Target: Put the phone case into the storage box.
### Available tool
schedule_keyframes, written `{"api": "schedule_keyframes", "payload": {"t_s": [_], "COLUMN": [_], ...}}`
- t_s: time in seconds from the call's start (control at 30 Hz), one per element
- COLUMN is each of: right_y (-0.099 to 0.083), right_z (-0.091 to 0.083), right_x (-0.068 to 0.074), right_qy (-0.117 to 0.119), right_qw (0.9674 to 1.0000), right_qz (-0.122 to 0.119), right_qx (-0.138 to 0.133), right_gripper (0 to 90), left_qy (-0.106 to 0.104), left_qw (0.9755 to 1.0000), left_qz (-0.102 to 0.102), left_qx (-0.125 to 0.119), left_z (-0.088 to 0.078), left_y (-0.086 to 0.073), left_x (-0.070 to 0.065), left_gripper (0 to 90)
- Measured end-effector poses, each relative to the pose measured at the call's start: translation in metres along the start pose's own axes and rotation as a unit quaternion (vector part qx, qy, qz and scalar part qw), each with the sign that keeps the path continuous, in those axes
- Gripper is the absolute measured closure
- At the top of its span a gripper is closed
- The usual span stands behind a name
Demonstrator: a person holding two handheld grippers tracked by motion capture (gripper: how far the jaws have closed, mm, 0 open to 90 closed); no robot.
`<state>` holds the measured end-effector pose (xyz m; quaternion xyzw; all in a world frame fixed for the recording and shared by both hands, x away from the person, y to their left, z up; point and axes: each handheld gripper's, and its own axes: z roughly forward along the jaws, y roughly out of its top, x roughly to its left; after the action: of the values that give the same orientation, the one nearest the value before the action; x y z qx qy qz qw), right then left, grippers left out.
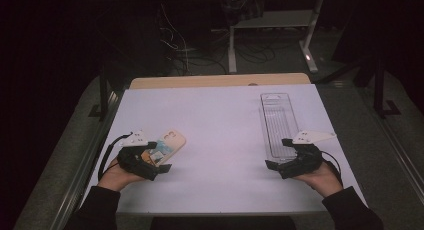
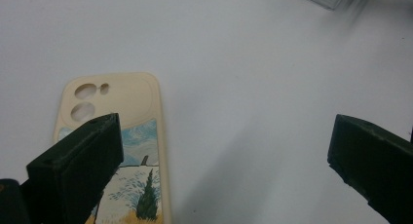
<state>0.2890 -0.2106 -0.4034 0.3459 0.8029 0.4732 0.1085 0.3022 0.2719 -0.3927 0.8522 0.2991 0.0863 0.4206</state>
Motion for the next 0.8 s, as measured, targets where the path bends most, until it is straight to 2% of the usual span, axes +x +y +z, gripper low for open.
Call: {"api": "schedule_keyframes", "payload": {"t_s": [0.3, 0.4, 0.57, 0.8], "right_y": [0.0, 0.0, 0.0, 0.0], "right_z": [0.0, 0.0, 0.0, 0.0], "right_x": [0.0, 0.0, 0.0, 0.0], "right_qy": [0.0, -0.001, -0.001, -0.001], "right_qw": [1.0, 1.0, 1.0, 1.0], "right_qz": [-0.001, -0.001, 0.0, 0.0], "right_qx": [0.0, 0.0, 0.001, 0.0], "right_gripper": [0.0, 0.0, 0.0, 0.0], "left_qy": [0.0, 0.001, 0.006, 0.013], "left_qw": [1.0, 1.0, 1.0, 0.9998], "left_qz": [0.008, -0.002, 0.0, -0.013], "left_qx": [-0.003, -0.003, -0.001, -0.008], "left_z": [0.0, 0.001, 0.001, 0.0], "left_y": [0.0, 0.0, 0.004, 0.013], "left_x": [0.001, 0.001, 0.005, 0.011], "left_gripper": [0.0, 0.0, 0.0, 0.0]}}
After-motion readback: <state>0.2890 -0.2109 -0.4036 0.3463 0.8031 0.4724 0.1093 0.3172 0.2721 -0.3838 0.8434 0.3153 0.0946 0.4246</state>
